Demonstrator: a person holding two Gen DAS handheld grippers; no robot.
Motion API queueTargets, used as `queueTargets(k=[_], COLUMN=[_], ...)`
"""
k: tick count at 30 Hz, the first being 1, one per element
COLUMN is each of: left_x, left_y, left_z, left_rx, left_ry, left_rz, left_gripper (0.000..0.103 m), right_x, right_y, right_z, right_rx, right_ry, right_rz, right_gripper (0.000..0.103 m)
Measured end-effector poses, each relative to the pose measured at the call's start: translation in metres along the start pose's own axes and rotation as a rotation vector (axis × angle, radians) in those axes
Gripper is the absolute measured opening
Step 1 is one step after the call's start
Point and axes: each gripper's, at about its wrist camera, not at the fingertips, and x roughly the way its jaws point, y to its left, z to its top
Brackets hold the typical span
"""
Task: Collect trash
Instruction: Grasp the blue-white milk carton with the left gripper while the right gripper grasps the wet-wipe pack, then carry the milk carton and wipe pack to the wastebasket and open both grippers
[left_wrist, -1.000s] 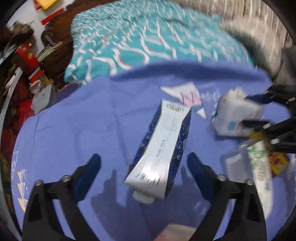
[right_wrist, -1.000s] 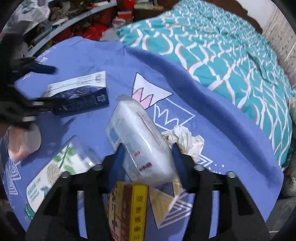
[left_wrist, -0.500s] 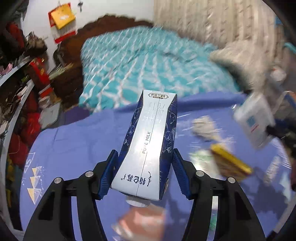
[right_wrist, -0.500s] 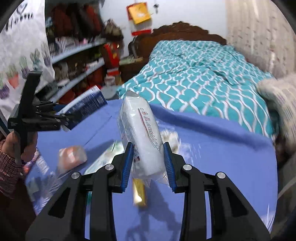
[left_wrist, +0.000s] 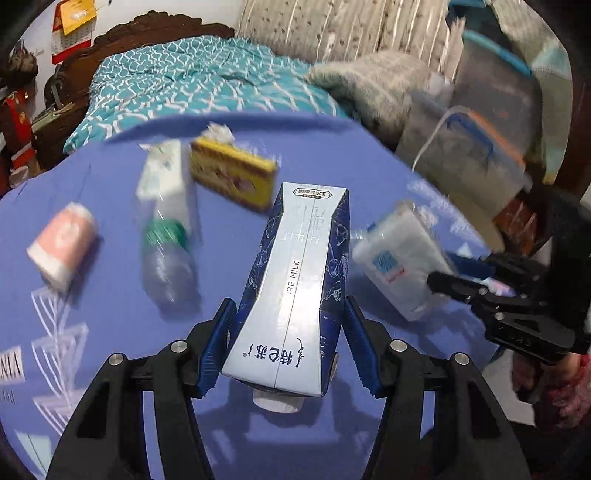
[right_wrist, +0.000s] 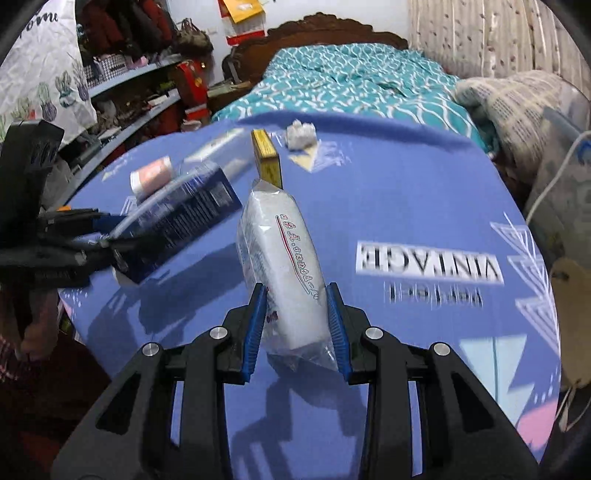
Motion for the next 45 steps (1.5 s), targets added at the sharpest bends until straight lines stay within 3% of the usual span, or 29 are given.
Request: queueTargets(k=[4,9,11,13,25,30,31,32,37,41,45], left_x=[0.008,0.012,0.011,0.011,0.026,0.030,0.031,0.032,0.037,0.044,0.050], left_y=[-0.026,-0.026,-0.027,-0.026,-0.031,-0.030,-0.030,-0.030,-0.029,-0.034,-0.041], left_z=[-0.026,-0.032,-0.030,-0.026,-0.018,-0.019,-0.020,-0.020,-0.018,-0.013,-0.005], left_rx=[0.043,0.043,0.041,0.039,0.023,0.019,0.017,0.015,0.015,0.035,0.051], left_ry=[0.043,0.037,0.030,0.020,0.033,0.044,0.046,0.047,0.056,0.064,0.067], left_rz=[0.046,0.094,0.111,0.129,0.158,0.154,0.153,0.152,0.146,0.140,0.099], left_gripper=[0.053,0.054,0.060,0.063,0.064,0.064,0.064,0.064,0.063,0.051,0.050], right_x=[-0.013,-0.019,-0.017,-0.017,0.000,0.013,0.014,0.015,0.004,-0.011,-0.025], right_y=[0.016,0.023,0.019,0.012,0.003,0.008,0.009,0.010,0.004,-0.018,-0.043], right_z=[-0.005,-0.010,-0.011,-0.012,-0.018,-0.019,-0.020,-0.020,-0.023,-0.028,-0.036], right_rx=[-0.020,-0.019,0.006,0.039,0.095,0.088,0.085,0.081,0.124,0.200,0.251], right_ry=[-0.033,-0.069,-0.078,-0.101,-0.108,-0.084,-0.085,-0.085,-0.133,-0.169,-0.188], right_rz=[-0.044,-0.060,-0.052,-0.050,-0.008,0.015,0.021,0.027,-0.004,-0.037,-0.078], right_gripper=[0.038,0.043,0.063,0.068,0.072,0.070,0.057,0.037,0.036,0.036,0.036])
